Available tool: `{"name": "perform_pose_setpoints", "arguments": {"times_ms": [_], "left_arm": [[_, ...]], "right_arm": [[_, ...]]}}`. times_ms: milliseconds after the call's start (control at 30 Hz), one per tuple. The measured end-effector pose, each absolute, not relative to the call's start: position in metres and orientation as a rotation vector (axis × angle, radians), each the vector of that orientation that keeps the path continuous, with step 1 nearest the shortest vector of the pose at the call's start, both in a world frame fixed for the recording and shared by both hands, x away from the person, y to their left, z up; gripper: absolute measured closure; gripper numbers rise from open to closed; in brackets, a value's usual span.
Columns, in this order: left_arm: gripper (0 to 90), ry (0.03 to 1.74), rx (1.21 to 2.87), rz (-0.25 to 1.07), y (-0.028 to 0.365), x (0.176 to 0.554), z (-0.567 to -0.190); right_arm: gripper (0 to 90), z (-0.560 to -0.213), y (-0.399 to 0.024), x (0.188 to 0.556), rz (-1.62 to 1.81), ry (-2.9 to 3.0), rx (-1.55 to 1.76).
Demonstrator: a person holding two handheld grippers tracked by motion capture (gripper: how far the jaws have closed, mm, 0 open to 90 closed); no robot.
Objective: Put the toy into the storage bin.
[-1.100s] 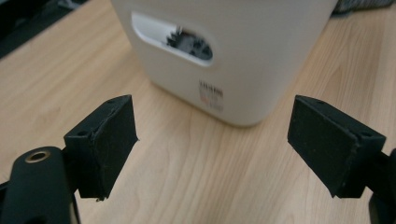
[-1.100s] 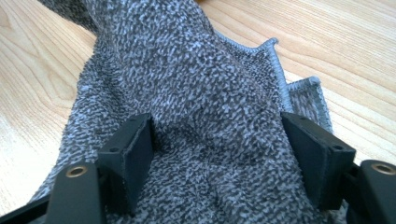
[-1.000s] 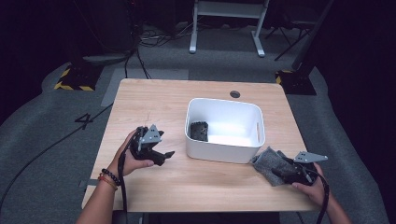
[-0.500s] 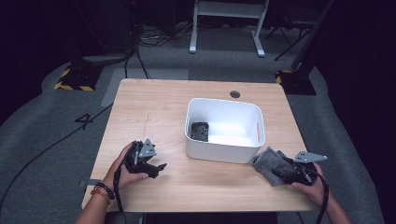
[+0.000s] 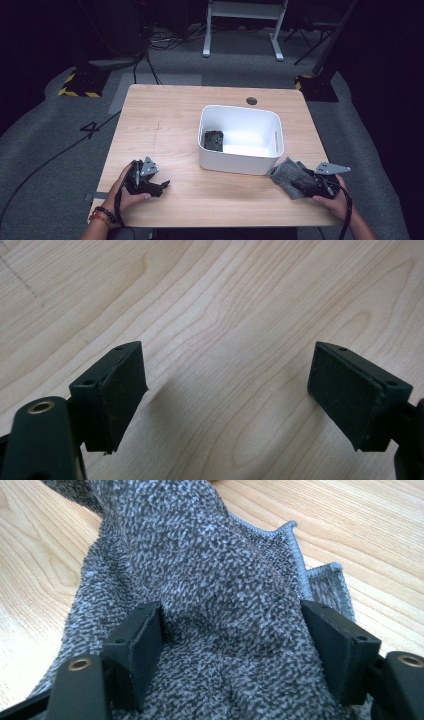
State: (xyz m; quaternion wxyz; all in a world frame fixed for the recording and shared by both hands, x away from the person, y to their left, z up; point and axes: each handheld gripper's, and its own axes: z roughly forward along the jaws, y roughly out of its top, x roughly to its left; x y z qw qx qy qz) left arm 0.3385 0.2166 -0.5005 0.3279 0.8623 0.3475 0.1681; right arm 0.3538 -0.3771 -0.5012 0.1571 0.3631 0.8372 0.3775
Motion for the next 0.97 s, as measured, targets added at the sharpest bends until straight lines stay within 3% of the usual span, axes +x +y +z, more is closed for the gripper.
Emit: {"name": "perform_pose_setpoints", "arguments": {"times_ms": [267, 967], "left_arm": [[15.6, 0.978, 2.202, 0.367, 0.232, 0.338, -0.505], [15.5, 0.993, 2.195, 0.374, 0.235, 0.336, -0.505]], "right_arm": [[27.3, -0.501, -0.377, 0.354, 1.081, 2.397, 1.035], [26.9, -0.503, -0.38, 0.354, 1.106, 2.398, 1.03]]}}
